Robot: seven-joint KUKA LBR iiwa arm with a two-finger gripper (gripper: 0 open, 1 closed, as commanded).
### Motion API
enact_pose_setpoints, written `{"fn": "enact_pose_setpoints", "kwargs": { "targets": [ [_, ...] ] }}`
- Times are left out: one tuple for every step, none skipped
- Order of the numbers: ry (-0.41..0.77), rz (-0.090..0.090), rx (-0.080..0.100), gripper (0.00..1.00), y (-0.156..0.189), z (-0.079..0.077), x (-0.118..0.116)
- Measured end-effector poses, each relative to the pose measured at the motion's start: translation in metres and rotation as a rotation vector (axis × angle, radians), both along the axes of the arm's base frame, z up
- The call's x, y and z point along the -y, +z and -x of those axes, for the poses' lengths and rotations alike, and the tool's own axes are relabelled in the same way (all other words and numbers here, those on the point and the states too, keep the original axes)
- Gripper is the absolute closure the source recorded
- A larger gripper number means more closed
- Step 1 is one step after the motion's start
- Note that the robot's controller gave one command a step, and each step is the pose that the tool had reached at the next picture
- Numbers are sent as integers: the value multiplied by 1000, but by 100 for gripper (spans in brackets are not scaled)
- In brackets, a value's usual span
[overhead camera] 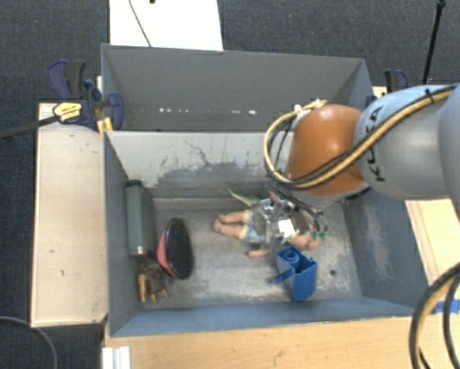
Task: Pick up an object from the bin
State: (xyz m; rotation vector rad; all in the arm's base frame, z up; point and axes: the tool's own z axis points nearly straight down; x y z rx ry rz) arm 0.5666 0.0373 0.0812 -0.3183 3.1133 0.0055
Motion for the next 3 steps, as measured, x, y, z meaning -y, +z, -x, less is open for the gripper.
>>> {"fn": "enact_pose_setpoints", "kwargs": {
  "targets": [
    [22,5,-15,100,42,5,-8],
    [-14,3,-11,100,97,-17,9],
    [-62,4,-14,100,126,21,2]
  ]
}}
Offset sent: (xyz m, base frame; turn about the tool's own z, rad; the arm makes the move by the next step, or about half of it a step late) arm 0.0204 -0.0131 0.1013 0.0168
